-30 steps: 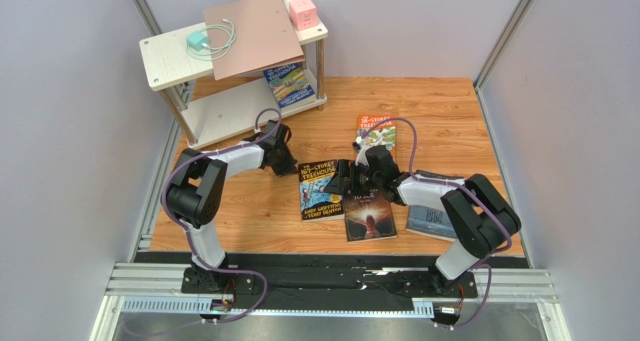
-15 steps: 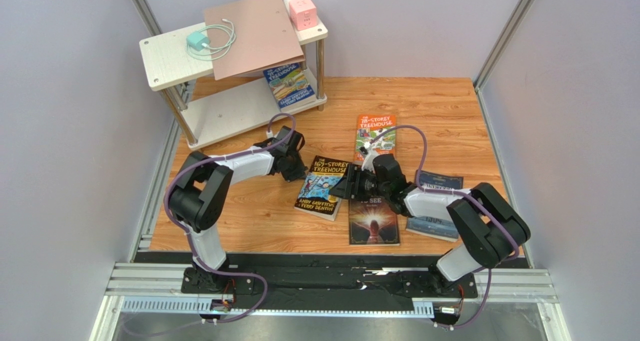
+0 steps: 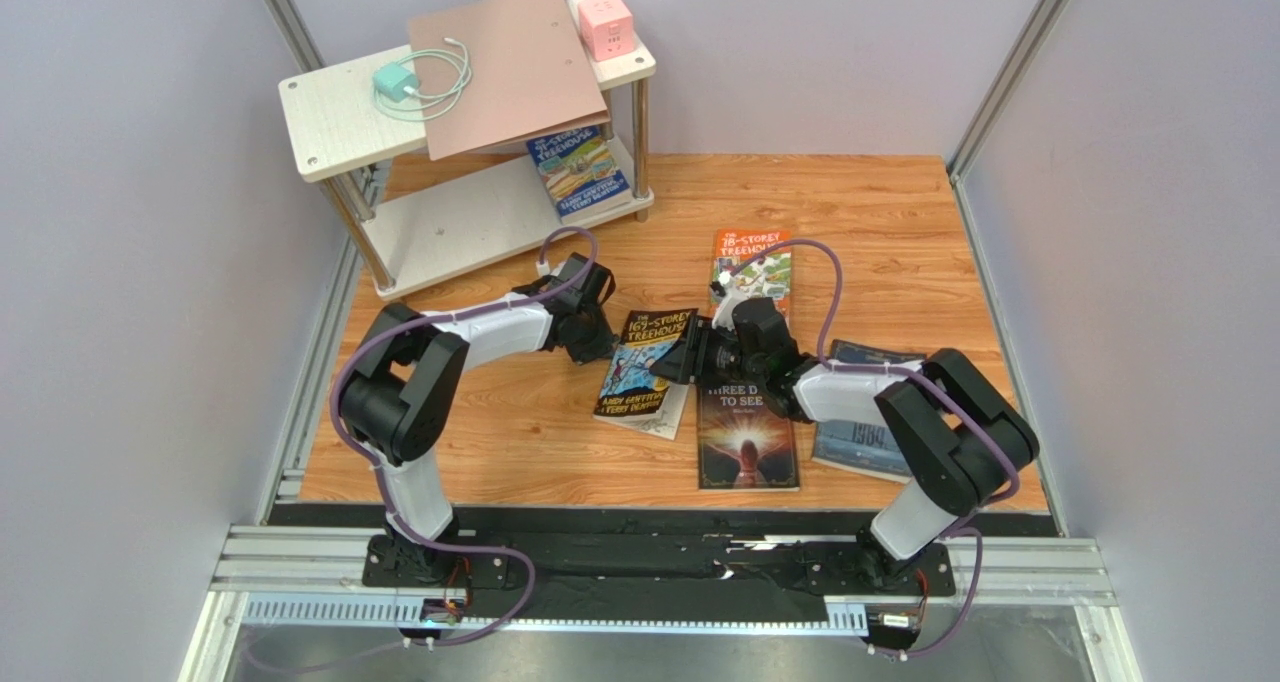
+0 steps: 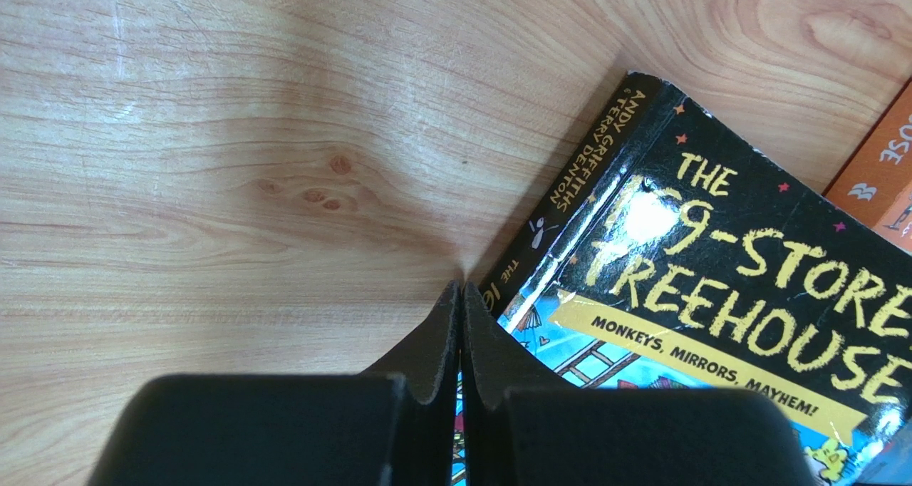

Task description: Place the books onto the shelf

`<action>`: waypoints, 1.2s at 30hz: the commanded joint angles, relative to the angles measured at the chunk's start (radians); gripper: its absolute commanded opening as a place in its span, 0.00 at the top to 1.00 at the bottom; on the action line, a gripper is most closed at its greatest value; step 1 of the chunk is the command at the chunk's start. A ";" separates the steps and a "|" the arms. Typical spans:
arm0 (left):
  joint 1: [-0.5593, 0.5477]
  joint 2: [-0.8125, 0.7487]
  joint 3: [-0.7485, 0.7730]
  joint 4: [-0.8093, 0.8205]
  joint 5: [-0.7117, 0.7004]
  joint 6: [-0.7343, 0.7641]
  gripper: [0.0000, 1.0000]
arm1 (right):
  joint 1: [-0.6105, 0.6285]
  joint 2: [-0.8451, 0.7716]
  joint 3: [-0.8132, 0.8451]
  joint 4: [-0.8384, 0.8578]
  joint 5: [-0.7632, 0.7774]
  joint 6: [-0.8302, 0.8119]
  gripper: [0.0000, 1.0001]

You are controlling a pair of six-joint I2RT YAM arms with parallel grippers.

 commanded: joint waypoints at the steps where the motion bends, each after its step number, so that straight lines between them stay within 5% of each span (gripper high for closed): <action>1: -0.047 0.044 -0.033 -0.136 0.049 0.015 1.00 | 0.018 0.050 0.060 0.033 0.027 0.017 0.58; 3: -0.047 0.035 -0.033 -0.139 0.042 0.029 1.00 | 0.018 0.050 0.060 0.032 0.033 0.016 0.85; 6: -0.047 0.000 -0.030 -0.194 -0.022 0.059 0.91 | 0.020 0.024 0.062 0.018 0.039 -0.018 1.00; 8: -0.047 -0.061 -0.028 -0.243 -0.075 0.076 0.59 | 0.018 -0.004 0.066 -0.011 0.047 -0.047 1.00; 10: -0.047 -0.115 -0.031 -0.306 -0.142 0.090 0.37 | 0.012 -0.050 0.069 -0.019 0.041 -0.094 1.00; 11: -0.047 -0.170 -0.033 -0.321 -0.159 0.113 0.13 | 0.012 -0.065 0.071 -0.018 0.021 -0.111 1.00; 14: -0.046 -0.290 -0.064 -0.332 -0.168 0.156 0.00 | -0.002 -0.113 0.100 -0.021 -0.048 -0.159 1.00; 28: -0.038 -1.008 -0.496 0.232 0.128 0.296 0.00 | -0.063 -0.214 0.255 -0.027 -0.326 -0.191 0.99; 36: -0.038 -1.008 -0.554 0.441 0.290 0.279 0.00 | -0.064 -0.171 0.298 0.131 -0.465 -0.053 0.98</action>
